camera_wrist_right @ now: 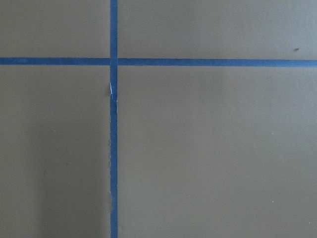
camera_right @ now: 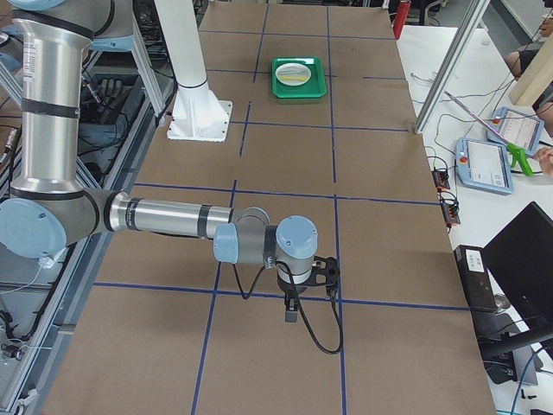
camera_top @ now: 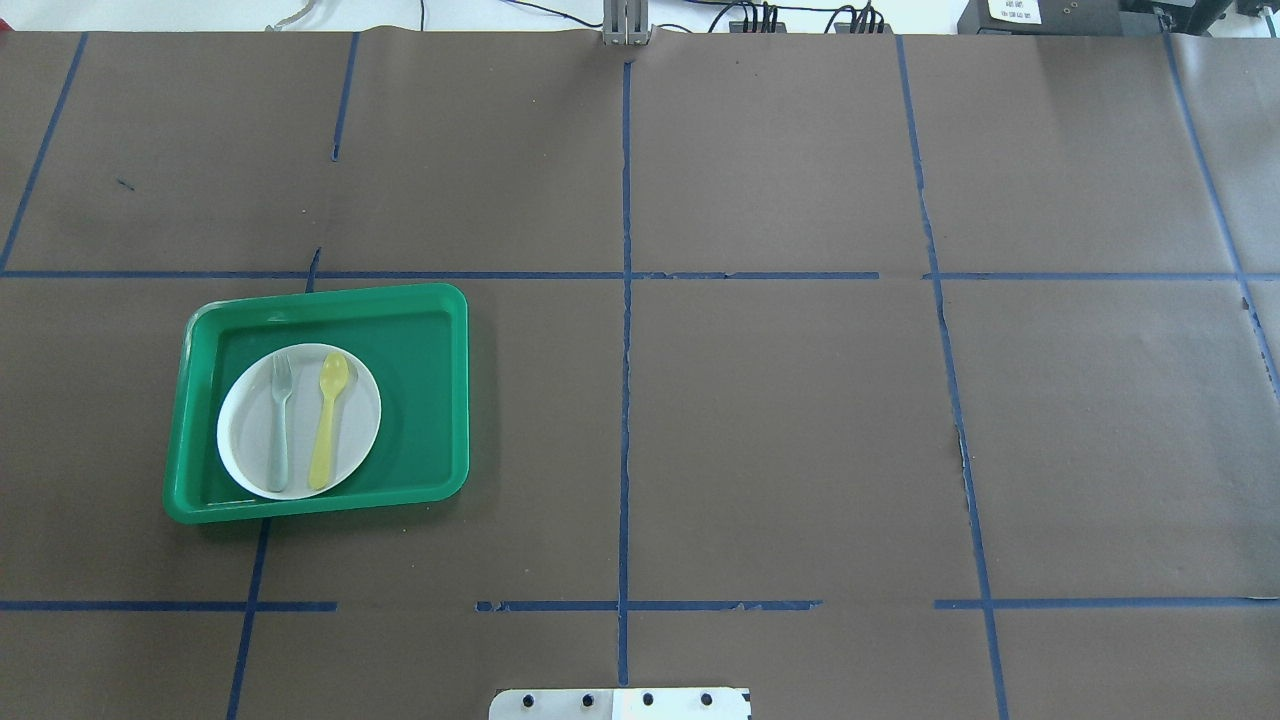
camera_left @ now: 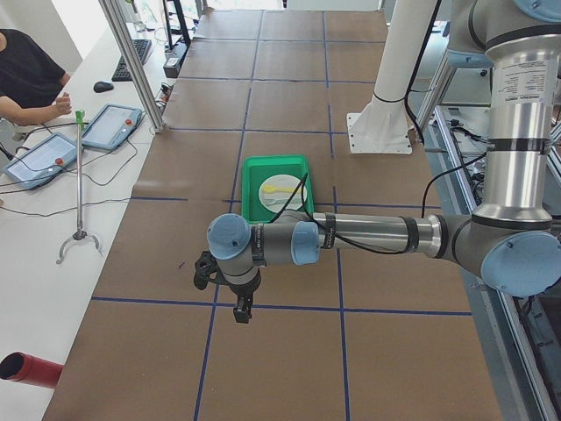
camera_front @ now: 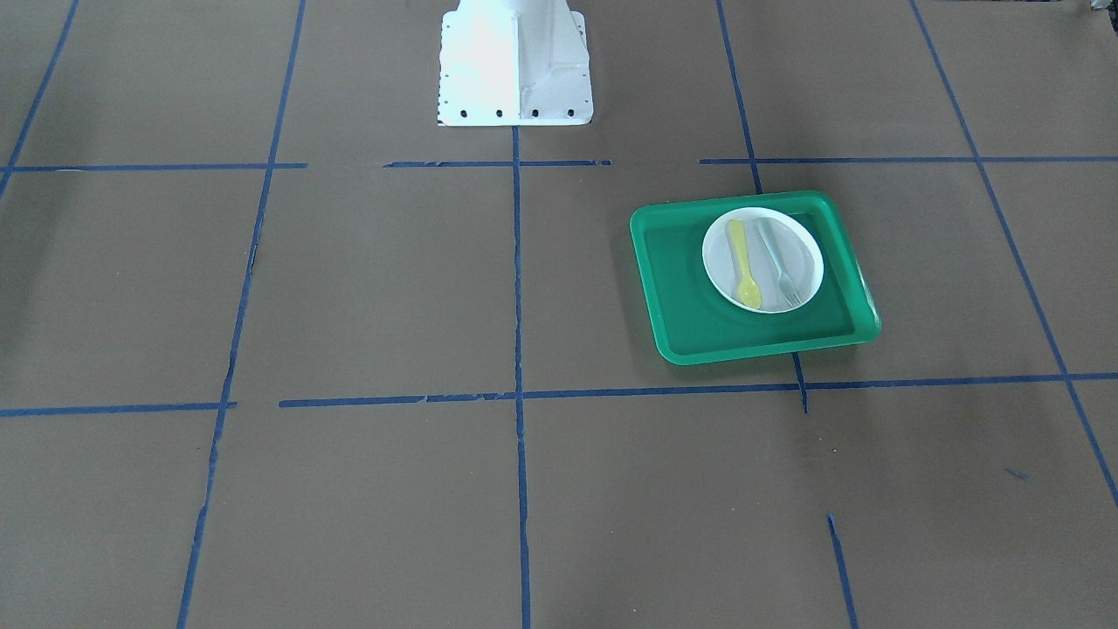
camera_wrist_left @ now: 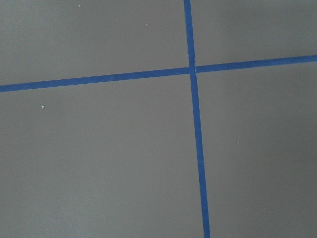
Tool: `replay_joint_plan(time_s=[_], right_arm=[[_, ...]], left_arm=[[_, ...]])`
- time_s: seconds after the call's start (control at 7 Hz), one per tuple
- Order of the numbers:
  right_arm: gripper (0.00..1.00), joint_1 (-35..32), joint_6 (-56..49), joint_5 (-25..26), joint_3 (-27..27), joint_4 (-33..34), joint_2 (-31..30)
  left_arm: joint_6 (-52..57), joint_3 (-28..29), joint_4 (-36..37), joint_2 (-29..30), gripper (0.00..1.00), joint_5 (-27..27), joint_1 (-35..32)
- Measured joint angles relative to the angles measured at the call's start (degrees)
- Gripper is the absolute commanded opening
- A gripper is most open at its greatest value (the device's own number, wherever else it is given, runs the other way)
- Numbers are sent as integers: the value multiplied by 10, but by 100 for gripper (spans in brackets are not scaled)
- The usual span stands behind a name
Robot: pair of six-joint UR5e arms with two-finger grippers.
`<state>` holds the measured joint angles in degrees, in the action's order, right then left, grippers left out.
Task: Place spoon
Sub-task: 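Move the left gripper over the yellow spoon on the white plate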
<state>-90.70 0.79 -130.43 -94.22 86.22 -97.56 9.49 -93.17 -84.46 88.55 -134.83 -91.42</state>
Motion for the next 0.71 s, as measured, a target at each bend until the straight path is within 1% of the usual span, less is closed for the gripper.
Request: replay_joint_plan(time_s=[0.43, 0.71], right_arm=[[100, 0, 0, 0, 0, 0, 0], [100, 0, 0, 0, 0, 0, 0]], left_arm=[[0, -5, 0, 3, 100, 1, 0], [-6, -16, -1, 19, 100, 1, 0]])
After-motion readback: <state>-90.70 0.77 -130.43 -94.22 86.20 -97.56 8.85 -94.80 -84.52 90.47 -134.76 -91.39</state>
